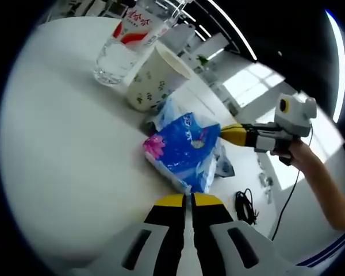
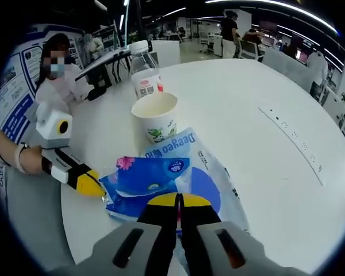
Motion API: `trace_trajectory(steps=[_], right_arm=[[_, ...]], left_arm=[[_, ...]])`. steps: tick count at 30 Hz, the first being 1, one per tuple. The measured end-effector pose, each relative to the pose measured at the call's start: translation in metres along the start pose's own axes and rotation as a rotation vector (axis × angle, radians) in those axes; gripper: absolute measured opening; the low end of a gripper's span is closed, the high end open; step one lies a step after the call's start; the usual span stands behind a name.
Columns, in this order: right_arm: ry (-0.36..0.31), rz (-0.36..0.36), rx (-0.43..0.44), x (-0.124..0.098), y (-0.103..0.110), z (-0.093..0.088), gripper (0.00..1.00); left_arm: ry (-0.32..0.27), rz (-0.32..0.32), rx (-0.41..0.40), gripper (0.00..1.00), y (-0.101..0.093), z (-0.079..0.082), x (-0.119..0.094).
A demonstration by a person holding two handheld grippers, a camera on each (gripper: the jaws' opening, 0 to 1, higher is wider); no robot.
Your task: Arrange the tabletop items into an orderly group along one side of the table until the central work area is clear of visible clutter.
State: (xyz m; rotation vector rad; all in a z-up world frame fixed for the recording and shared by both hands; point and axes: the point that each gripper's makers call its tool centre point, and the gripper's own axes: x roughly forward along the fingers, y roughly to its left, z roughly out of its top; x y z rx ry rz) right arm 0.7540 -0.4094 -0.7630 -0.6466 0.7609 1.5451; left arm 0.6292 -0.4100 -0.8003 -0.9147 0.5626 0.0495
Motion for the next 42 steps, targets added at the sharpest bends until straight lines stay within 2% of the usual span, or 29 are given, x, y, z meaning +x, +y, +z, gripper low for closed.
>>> trace_trajectory(steps=[9, 19, 30, 42], right_arm=[[-0.041, -0.011, 0.055, -0.009, 0.002, -0.005, 0.0], [-0.081, -0.037, 0.112, -0.024, 0.001, -0.011, 0.0], [-0.113, -0.056, 0.172, -0.033, 0.002, -0.016, 0.0], [-0.157, -0.072, 0.279, -0.046, 0.002, -0.025, 0.0]], left_arm=[[-0.014, 0.017, 0.064, 0.0, 0.001, 0.007, -0.003], [-0.036, 0.019, 0.096, 0.0, -0.001, 0.021, -0.004], [-0.032, 0.021, 0.151, 0.0, 0.0, 0.037, -0.002], [-0.032, 0.014, 0.199, 0.0, -0.006, 0.052, 0.002]])
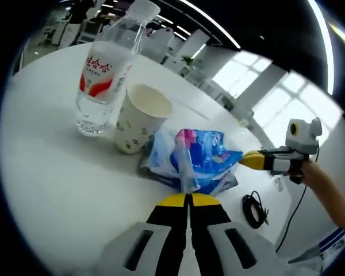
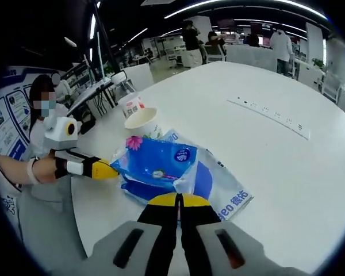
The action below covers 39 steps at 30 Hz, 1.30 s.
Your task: Arrange the tabletop items into an orderly group along one side of the table until the central work area is clear of visible clutter.
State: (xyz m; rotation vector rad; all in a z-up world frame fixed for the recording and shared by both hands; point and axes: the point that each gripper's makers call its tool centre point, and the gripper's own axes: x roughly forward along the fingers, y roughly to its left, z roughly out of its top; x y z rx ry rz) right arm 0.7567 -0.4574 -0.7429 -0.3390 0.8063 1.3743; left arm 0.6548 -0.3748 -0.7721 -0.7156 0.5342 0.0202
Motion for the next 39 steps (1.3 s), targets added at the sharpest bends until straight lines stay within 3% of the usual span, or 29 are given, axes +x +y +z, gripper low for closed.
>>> trace_trajectory(steps=[18, 39], right_arm=[[-0.04, -0.056, 0.082, -0.029, -0.018, -0.011, 0.0], [-0.095, -0.151, 0.185, -0.078, -0.043, -0.035, 0.0]], left_arm=[[0.038, -0.047, 0.08, 0.0, -0.024, 0.009, 0.019], [0.1, -0.136, 0.135, 0.0, -0.073, 0.004, 0.056]])
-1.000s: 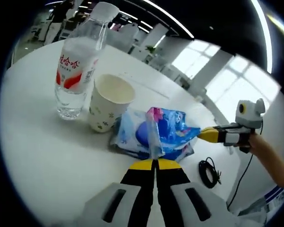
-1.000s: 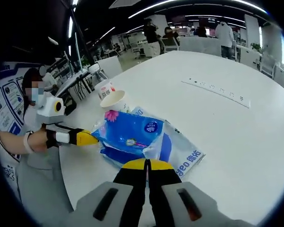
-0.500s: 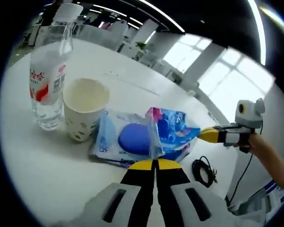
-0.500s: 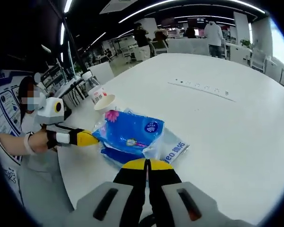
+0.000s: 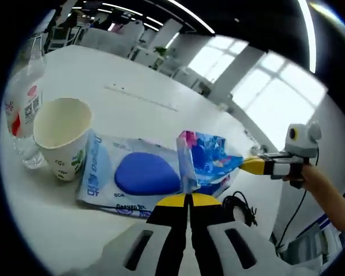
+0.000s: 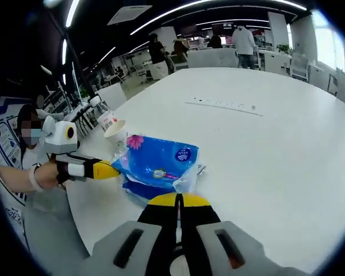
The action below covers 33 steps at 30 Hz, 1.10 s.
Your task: Arrange the tabletop items into an orderly group along one side of the table until the central work area is clear of visible clutter.
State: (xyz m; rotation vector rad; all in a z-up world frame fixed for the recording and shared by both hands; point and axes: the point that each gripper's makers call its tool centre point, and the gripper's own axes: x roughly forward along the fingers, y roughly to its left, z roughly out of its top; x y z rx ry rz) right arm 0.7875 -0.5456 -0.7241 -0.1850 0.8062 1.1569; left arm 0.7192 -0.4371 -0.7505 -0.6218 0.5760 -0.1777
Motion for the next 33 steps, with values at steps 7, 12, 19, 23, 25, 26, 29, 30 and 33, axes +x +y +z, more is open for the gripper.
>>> trace_trajectory(steps=[7, 12, 19, 23, 25, 26, 29, 30, 33], right_arm=[[-0.013, -0.033, 0.021, -0.014, -0.014, -0.003, 0.0], [-0.025, -0.052, 0.038, -0.024, -0.022, -0.004, 0.0], [-0.039, -0.087, 0.07, -0.037, -0.036, -0.008, 0.0], [-0.045, -0.103, 0.089, -0.045, -0.044, -0.012, 0.0], [-0.049, -0.113, 0.097, -0.048, -0.049, -0.014, 0.0], [-0.051, -0.115, 0.103, -0.05, -0.051, -0.015, 0.0], [-0.056, -0.123, 0.113, -0.052, -0.055, -0.018, 0.0], [-0.058, -0.125, 0.114, -0.053, -0.056, -0.018, 0.0], [-0.059, -0.132, 0.121, -0.054, -0.06, -0.022, 0.0]], left_arm=[[0.019, -0.031, 0.024, 0.0, -0.018, 0.0, 0.013], [0.03, -0.05, 0.031, 0.0, -0.03, -0.002, 0.018], [0.051, -0.078, 0.043, 0.0, -0.044, -0.002, 0.032], [0.061, -0.093, 0.041, 0.0, -0.049, -0.002, 0.04], [0.065, -0.104, 0.044, 0.0, -0.055, -0.003, 0.042], [0.064, -0.107, 0.051, 0.0, -0.057, -0.003, 0.044], [0.069, -0.111, 0.054, 0.0, -0.062, -0.008, 0.047], [0.07, -0.112, 0.058, 0.0, -0.063, -0.009, 0.049], [0.071, -0.115, 0.049, 0.0, -0.064, -0.009, 0.054]])
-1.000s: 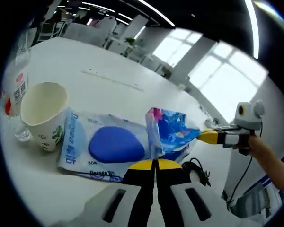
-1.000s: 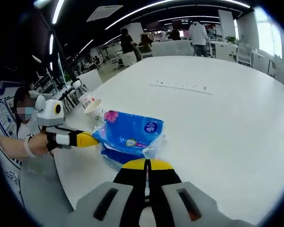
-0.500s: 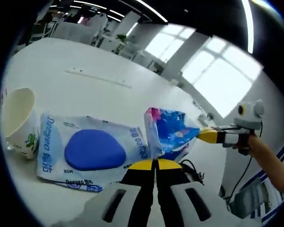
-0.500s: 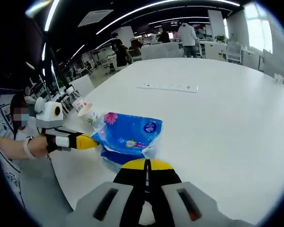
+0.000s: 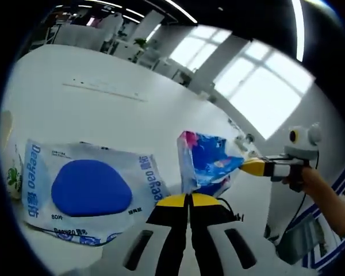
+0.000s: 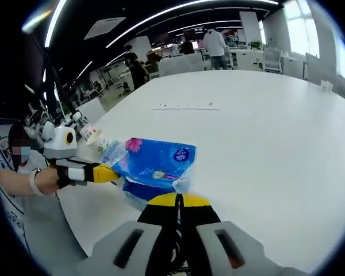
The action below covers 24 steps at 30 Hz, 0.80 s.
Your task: Arrange the tabletop items into an orderly group along one side of the table until the central work area is clear of visible clutter.
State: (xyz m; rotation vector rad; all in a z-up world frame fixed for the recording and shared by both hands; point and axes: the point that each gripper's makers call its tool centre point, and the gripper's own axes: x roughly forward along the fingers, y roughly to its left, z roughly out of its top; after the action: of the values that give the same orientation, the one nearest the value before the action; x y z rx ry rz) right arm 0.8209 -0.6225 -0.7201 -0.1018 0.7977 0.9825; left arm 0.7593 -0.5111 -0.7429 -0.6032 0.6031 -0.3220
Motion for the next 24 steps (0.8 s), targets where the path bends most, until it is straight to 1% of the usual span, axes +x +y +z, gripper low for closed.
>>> trace_trajectory(steps=[11, 19, 24], right_arm=[[-0.014, -0.021, 0.036, -0.009, -0.009, -0.005, 0.0], [-0.007, -0.045, 0.053, -0.011, -0.021, -0.01, 0.0], [-0.004, -0.053, 0.069, -0.008, -0.03, -0.011, 0.0]], left_arm=[[-0.015, -0.016, -0.001, 0.0, -0.005, 0.007, 0.015], [0.008, -0.027, 0.005, 0.0, -0.008, 0.002, 0.029], [0.01, -0.031, 0.0, 0.0, -0.008, 0.002, 0.034]])
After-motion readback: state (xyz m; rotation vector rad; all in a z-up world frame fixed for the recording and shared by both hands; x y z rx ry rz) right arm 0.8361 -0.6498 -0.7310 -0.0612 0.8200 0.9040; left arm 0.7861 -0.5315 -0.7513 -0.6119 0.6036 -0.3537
